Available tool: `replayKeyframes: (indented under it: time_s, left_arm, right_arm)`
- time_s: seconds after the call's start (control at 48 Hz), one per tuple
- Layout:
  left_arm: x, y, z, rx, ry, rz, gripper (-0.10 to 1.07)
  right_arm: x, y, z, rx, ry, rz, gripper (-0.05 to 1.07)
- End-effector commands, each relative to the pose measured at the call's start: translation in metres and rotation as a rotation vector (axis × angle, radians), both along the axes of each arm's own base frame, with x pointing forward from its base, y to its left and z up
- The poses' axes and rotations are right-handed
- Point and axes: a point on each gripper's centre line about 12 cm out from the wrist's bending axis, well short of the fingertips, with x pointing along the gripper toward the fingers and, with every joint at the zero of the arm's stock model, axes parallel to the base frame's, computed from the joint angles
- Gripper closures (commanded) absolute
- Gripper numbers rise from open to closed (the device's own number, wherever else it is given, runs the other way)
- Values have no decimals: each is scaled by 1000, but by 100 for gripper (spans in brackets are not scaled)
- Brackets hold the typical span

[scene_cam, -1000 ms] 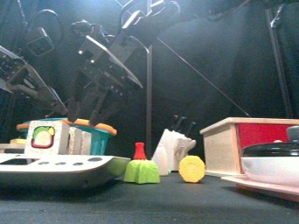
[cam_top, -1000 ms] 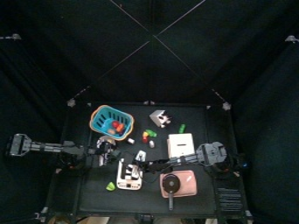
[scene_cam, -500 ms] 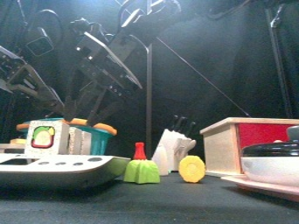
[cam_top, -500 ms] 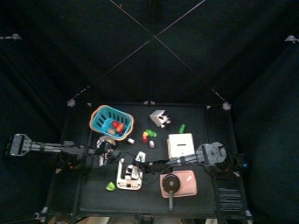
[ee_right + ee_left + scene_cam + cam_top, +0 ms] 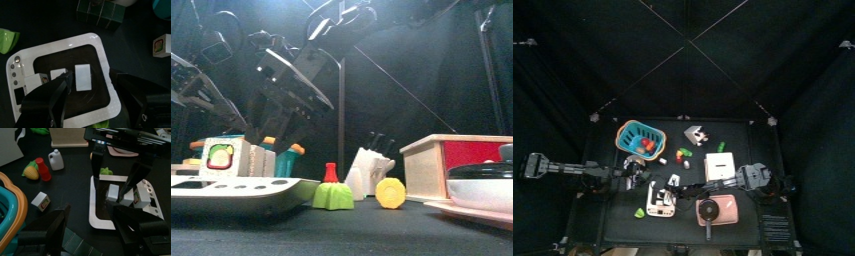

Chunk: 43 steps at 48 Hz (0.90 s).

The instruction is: Grab sushi piece

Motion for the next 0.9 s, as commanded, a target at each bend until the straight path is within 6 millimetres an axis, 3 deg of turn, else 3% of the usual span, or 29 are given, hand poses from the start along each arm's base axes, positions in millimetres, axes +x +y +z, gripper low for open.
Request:
replayKeyframes:
  time_s: [0.0,0.875]
  left_arm:
    - [4,0,6,1,-18,0,5]
    - [4,0,6,0,-18,0,5]
  right_arm:
    - [2,-2,15,5,-33,-3,11]
    - [-1,-4,4,3,-10,-7,11]
